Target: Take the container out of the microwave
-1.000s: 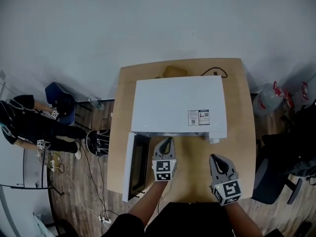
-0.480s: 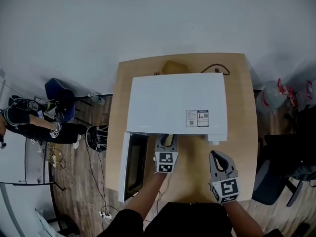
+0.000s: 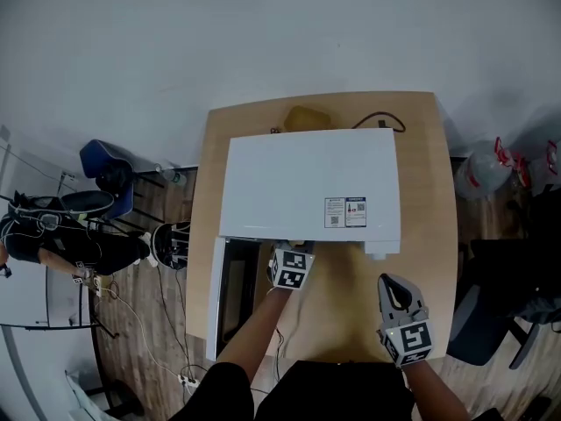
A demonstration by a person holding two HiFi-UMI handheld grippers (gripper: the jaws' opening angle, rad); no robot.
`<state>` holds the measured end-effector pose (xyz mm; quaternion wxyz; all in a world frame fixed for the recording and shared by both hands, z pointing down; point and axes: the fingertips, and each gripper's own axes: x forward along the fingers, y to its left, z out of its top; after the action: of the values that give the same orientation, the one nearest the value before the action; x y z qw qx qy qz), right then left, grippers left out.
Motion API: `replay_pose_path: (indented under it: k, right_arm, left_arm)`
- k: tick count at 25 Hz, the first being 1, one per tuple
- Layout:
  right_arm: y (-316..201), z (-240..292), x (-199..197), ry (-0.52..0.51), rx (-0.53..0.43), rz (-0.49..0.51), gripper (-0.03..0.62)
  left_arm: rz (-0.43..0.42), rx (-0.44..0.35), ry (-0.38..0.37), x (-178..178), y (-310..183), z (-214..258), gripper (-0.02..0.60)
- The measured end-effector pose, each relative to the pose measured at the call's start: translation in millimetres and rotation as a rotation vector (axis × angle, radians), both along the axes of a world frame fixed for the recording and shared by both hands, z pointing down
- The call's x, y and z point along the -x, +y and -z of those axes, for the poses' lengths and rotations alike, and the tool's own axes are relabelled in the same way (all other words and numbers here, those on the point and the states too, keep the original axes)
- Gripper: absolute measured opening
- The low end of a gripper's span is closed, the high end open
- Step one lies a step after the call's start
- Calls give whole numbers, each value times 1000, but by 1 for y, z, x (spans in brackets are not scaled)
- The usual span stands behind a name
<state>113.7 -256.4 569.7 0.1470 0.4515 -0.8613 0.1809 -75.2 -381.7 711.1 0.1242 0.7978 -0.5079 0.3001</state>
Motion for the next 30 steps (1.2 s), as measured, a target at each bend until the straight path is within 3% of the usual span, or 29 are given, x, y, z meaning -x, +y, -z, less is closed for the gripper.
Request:
replay_pose_path:
  k: [8, 13, 22, 30]
  right_arm:
    - [0, -9, -13, 24, 22, -19, 60]
    - [1, -11, -17, 41, 26, -19, 60]
    - [2, -14, -25, 48, 34, -40, 60]
    - [4, -12, -35, 69, 28, -79, 60]
  left_arm:
    - [-106, -8, -138, -17, -9, -14, 178]
    - [-56, 6, -117, -12, -15, -24, 183]
    - [-72, 23, -255, -1, -22, -41, 182]
    - [-50, 30, -287, 8, -23, -48, 150]
